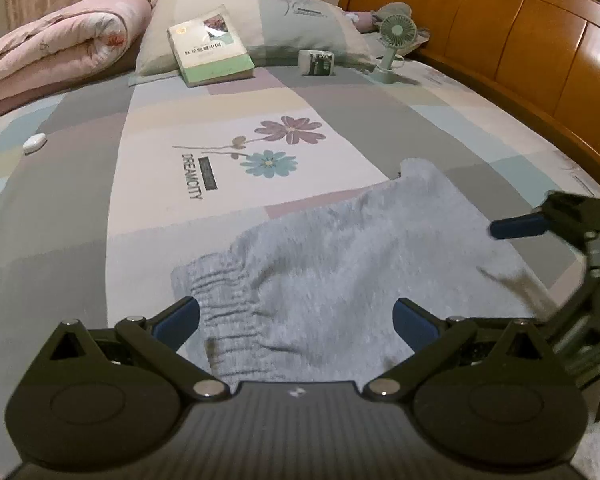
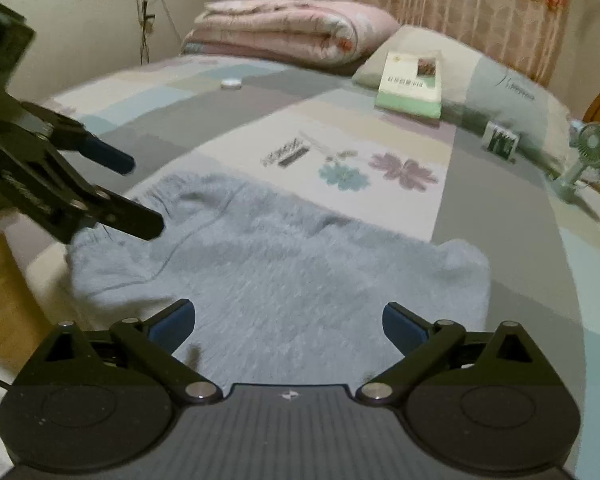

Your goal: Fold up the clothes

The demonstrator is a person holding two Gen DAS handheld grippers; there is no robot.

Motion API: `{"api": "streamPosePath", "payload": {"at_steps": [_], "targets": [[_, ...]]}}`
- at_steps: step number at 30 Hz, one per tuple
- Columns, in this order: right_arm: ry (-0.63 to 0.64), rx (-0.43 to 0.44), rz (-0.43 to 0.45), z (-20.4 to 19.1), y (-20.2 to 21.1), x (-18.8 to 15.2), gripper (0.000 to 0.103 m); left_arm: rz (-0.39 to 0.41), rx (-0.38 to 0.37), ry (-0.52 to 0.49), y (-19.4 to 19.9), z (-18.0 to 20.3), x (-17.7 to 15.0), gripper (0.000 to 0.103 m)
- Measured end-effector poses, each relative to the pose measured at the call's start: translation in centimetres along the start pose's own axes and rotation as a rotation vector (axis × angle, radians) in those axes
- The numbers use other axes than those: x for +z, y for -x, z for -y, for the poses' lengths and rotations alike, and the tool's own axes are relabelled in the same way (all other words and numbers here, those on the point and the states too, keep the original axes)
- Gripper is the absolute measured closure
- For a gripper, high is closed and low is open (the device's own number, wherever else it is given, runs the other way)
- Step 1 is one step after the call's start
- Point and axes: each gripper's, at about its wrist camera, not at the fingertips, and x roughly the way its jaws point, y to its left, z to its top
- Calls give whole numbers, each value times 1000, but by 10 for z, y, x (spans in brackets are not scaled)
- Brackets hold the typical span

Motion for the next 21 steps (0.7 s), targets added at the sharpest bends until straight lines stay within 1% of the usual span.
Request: {"api": "streamPosePath", "payload": {"at_steps": [2, 4, 5, 9, 10, 14, 17, 19, 21], "targets": [[8, -1, -33, -2, -13, -5, 1, -1, -18, -1, -2, -1, -3, 1], [13, -5, -39, -4, -17, -16, 0, -19, -39, 9, -4, -3, -10, 1], [1, -1, -36, -3, -17, -19, 0, -43, -48, 12, -6, -4, -15, 1], [-83, 21, -31, 8, -11, -28, 0, -145, -37, 29, -20, -8, -38, 1], [-95, 21, -32, 10, -8, -30, 0, -138, -44, 47, -19, -12, -40, 1], [-152, 15, -21, 19, 10, -30, 0, -41, -59, 127, -1, -33, -30, 1], [-247, 46, -9, 36, 21, -26, 0, -4, -43, 157, 4, -50, -17, 1], [-341, 93, -9, 51, 26, -24, 0, -5, -49, 194, 2, -62, -11, 1], [-447, 139, -14, 69, 29, -23, 0, -43, -82, 255, -7, -75, -9, 1]]}}
